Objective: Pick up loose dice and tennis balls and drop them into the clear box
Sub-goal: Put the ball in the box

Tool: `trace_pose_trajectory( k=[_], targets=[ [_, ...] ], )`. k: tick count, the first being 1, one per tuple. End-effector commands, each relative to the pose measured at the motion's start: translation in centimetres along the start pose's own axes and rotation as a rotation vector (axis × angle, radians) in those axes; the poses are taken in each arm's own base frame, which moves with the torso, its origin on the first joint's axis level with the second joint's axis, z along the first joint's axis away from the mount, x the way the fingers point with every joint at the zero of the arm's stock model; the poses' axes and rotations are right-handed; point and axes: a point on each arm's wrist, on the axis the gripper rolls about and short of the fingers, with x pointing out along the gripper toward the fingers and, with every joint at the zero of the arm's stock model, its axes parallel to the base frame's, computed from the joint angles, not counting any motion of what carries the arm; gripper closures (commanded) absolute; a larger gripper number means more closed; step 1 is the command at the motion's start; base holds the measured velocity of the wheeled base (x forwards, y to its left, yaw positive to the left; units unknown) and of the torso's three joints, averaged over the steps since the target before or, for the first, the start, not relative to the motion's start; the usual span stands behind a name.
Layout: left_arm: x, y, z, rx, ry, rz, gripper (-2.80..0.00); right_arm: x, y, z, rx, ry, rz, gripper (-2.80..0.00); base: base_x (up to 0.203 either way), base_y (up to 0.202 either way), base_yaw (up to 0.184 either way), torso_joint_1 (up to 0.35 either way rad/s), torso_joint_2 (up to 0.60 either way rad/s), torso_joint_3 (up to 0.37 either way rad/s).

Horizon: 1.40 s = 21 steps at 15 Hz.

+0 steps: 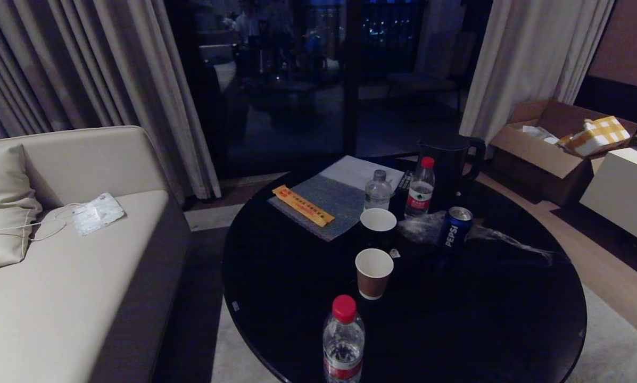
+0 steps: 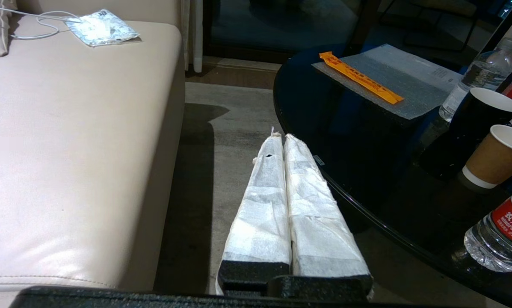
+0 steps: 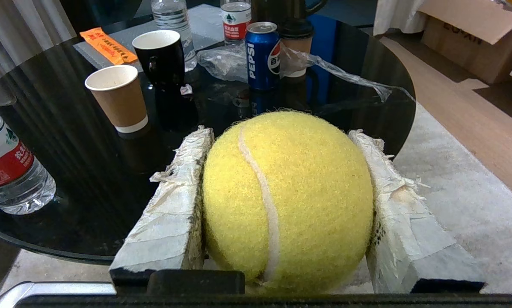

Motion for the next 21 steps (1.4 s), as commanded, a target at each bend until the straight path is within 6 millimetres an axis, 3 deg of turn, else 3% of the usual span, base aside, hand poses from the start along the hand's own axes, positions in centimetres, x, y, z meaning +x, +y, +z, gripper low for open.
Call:
trace_pose_trajectory(
  k=[1, 12, 17, 21],
  targets=[
    [0.00, 0.00, 0.00, -0.001, -0.001, 0.001, 0.00, 0.09, 0.00, -0.29, 0.000, 0.013, 0.002, 0.00, 0.000, 0.000, 0.000, 0.000, 0.00, 0.000],
    [0.01, 0.00, 0.01, -0.004, 0.001, 0.001, 0.00, 0.09, 0.00, -0.29, 0.000, 0.012, 0.003, 0.00, 0.000, 0.000, 0.000, 0.000, 0.00, 0.000],
    [0.01, 0.00, 0.01, -0.002, 0.000, 0.002, 0.00, 0.09, 0.00, -0.29, 0.000, 0.012, 0.003, 0.00, -0.147, 0.000, -0.001, 0.003, 0.00, 0.003],
    [0.01, 0.00, 0.01, -0.002, 0.001, 0.002, 0.00, 0.09, 0.00, -0.29, 0.001, 0.013, 0.002, 0.00, 0.000, 0.000, 0.000, 0.000, 0.00, 0.000]
  ],
)
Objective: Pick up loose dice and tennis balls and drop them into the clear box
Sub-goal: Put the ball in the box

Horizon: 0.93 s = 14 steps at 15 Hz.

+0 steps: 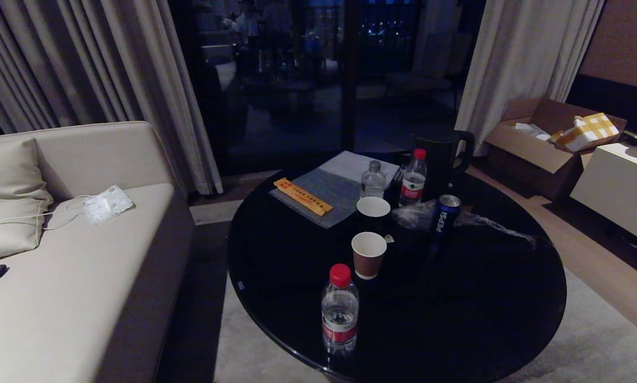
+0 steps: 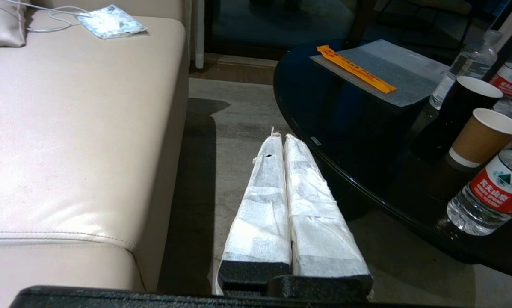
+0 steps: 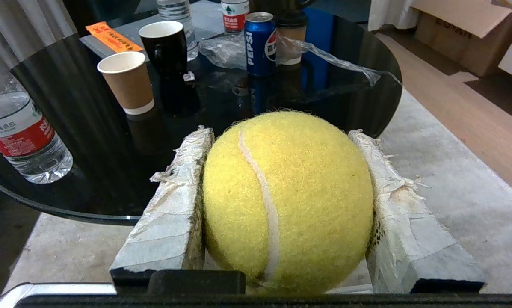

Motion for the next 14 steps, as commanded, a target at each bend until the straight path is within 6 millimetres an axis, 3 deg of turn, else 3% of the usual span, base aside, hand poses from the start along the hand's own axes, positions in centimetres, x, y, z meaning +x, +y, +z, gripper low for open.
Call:
trace_pose_trajectory(
  k=[1, 10, 14],
  targets=[
    [0.01, 0.00, 0.01, 0.000, 0.001, 0.001, 0.00, 0.09, 0.00, -0.29, -0.002, 0.012, 0.001, 0.00, 0.000, 0.000, 0.000, 0.000, 0.00, 0.000],
    [0.01, 0.00, 0.01, 0.000, 0.001, 0.000, 0.00, 0.09, 0.00, -0.28, -0.001, 0.011, 0.001, 0.00, 0.000, 0.000, 0.000, 0.000, 0.00, 0.000],
    [0.01, 0.00, 0.01, 0.000, 0.001, 0.000, 0.00, 0.09, 0.00, -0.29, -0.001, 0.012, 0.001, 0.00, 0.000, -0.008, 0.147, 0.000, 0.00, 0.003]
  ],
)
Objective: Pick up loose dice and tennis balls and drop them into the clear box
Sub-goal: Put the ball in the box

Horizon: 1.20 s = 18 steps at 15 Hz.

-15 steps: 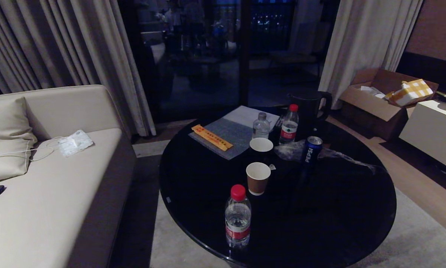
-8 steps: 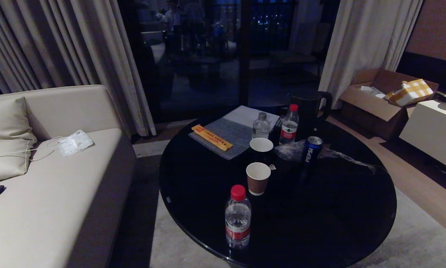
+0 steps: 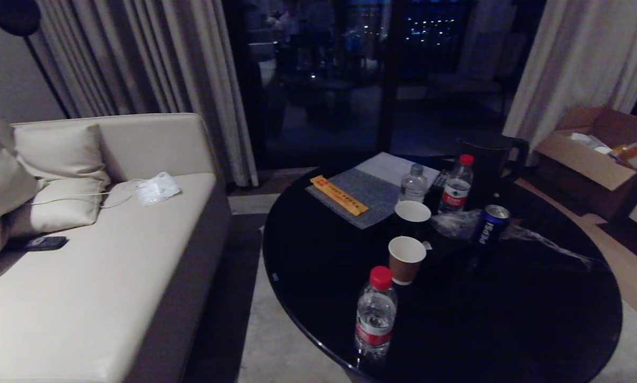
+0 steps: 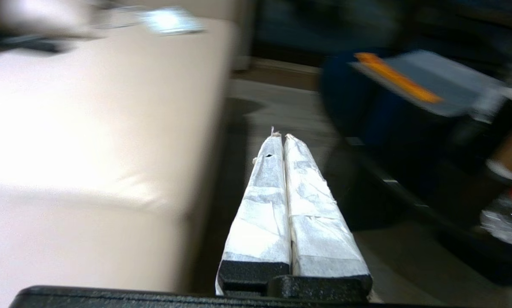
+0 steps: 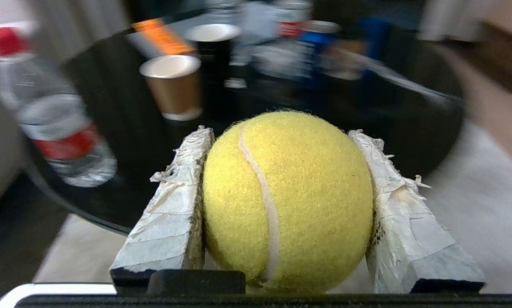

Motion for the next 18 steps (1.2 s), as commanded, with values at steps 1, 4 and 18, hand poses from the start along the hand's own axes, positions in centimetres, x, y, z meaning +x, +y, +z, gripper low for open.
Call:
trace_pose_trajectory(
  k=[1, 4, 18],
  targets=[
    [0.01, 0.00, 0.00, -0.001, 0.001, 0.000, 0.00, 0.09, 0.00, -0.29, -0.002, 0.012, 0.001, 0.00, -0.003, -0.008, 0.206, -0.004, 0.00, 0.002],
    [0.01, 0.00, 0.00, -0.001, 0.001, 0.000, 0.00, 0.09, 0.00, -0.30, 0.000, 0.013, 0.001, 0.00, -0.004, -0.005, 0.166, 0.002, 0.00, 0.004],
    [0.01, 0.00, 0.01, -0.004, 0.001, 0.000, 0.00, 0.09, 0.00, -0.30, 0.000, 0.013, 0.001, 0.00, 0.000, 0.000, 0.006, 0.000, 0.00, 0.000]
  ],
)
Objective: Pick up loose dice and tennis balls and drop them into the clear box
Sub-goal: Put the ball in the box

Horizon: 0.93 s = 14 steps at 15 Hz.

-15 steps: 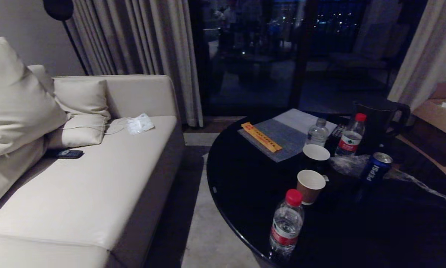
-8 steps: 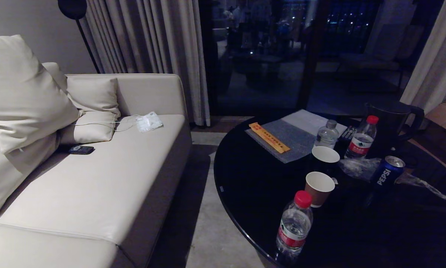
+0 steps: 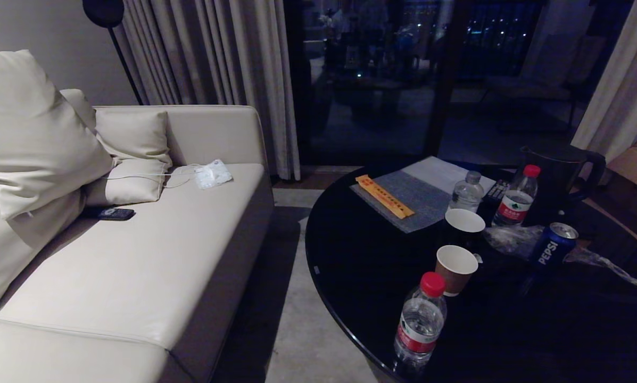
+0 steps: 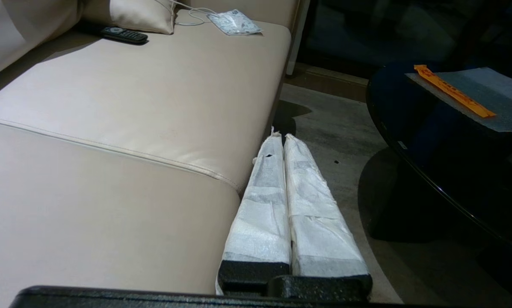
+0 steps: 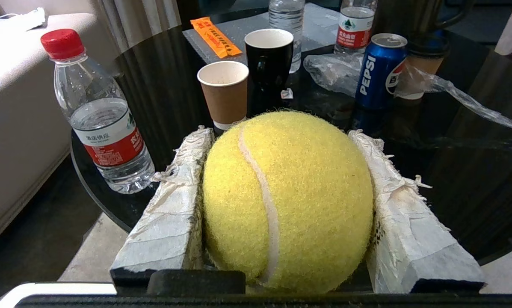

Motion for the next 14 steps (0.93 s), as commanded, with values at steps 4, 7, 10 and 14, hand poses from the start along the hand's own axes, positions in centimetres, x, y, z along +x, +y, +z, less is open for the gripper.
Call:
trace_pose_trajectory(
  k=[4, 7, 10, 14],
  targets=[
    [0.00, 0.00, 0.00, -0.001, -0.001, 0.001, 0.00, 0.09, 0.00, -0.29, 0.000, 0.012, 0.001, 0.00, 0.000, 0.000, 0.000, 0.000, 0.00, 0.000],
    [0.01, 0.00, 0.01, -0.001, 0.001, 0.000, 0.00, 0.09, 0.00, -0.28, 0.000, 0.011, 0.001, 0.00, 0.000, 0.000, 0.000, 0.000, 0.00, 0.000],
    [0.00, 0.00, 0.00, -0.001, 0.000, 0.000, 0.00, 0.09, 0.00, -0.29, 0.000, 0.012, -0.001, 0.00, 0.000, 0.000, 0.000, 0.000, 0.00, 0.000],
    [0.00, 0.00, 0.00, -0.001, 0.000, 0.001, 0.00, 0.09, 0.00, -0.28, 0.000, 0.011, 0.001, 0.00, -0.109, 0.000, 0.000, 0.002, 0.00, 0.002]
  ],
)
